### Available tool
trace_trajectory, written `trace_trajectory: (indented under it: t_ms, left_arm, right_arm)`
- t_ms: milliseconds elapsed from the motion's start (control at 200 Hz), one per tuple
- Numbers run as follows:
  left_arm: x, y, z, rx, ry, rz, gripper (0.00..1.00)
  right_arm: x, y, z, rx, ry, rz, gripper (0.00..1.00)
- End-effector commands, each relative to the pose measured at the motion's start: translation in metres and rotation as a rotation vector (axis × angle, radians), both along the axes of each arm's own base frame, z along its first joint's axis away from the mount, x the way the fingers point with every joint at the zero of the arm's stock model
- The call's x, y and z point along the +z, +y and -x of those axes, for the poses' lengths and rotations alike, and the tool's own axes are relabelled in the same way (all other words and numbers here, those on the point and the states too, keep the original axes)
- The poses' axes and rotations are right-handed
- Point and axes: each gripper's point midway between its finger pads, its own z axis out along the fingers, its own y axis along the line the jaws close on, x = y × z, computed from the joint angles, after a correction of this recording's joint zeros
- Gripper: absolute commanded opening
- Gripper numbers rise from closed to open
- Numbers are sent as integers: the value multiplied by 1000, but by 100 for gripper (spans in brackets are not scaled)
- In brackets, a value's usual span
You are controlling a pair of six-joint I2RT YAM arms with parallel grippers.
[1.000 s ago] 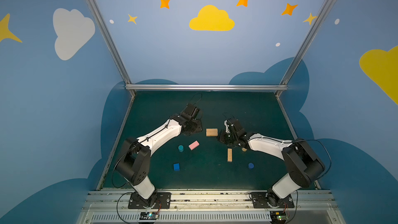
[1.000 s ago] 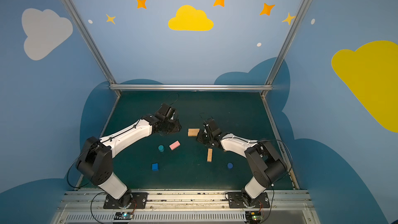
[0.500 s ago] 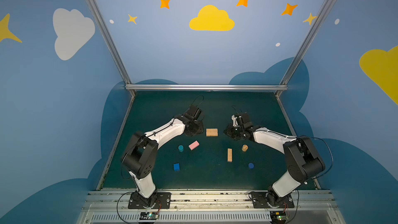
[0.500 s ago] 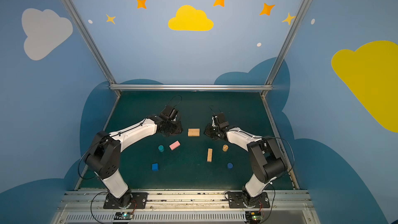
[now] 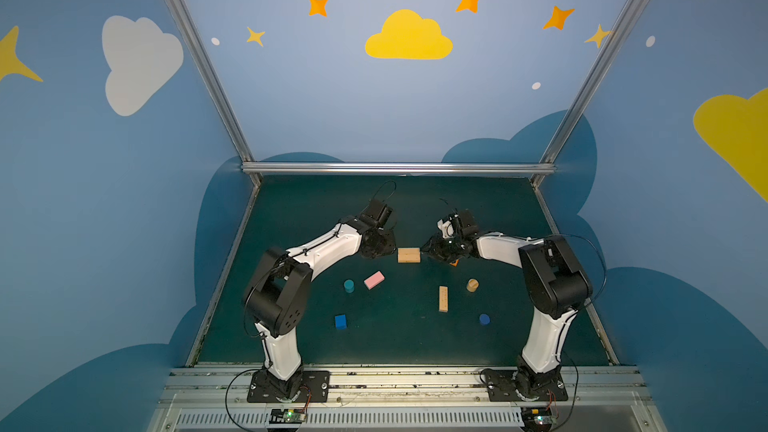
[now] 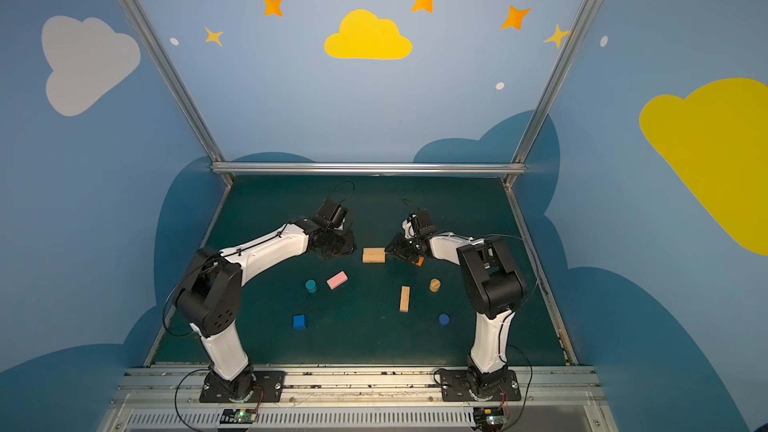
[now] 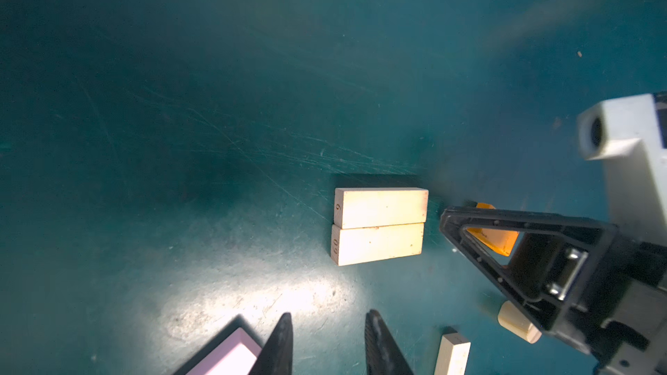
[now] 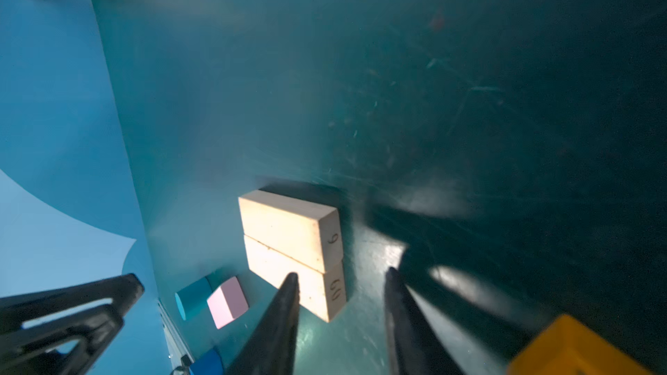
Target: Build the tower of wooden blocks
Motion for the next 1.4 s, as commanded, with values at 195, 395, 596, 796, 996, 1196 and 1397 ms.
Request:
trace_trajectory:
  t_ms: [195,395,596,796,996,1196,1397]
  left_arm:
    - [-6,2,-1,-5,23,-19,35]
    - [-7,3,-1,-4,23,-21,35]
    - [-7,4,1,-3,26,-24,34]
    - [-6,4,0,-2,24,-22,34]
    - [-7,4,1,-2,27,-23,35]
    - [-8,4,1,-3,27,-23,34]
    - [-7,4,1,-3,25,-22,34]
  right_arm:
    - [1,15,-8,27,6,-100,46]
    - [-3,18,-9,26,13,-111,46]
    - [-6,19,-9,25,20,-122,46]
    - [-6,21,-9,25,21,-131,46]
    - [-5,23,-10,23,21,-139,46]
    - [-8,23,-9,22,28,-142,45]
    - [-11,27,-7,27,37,-146,45]
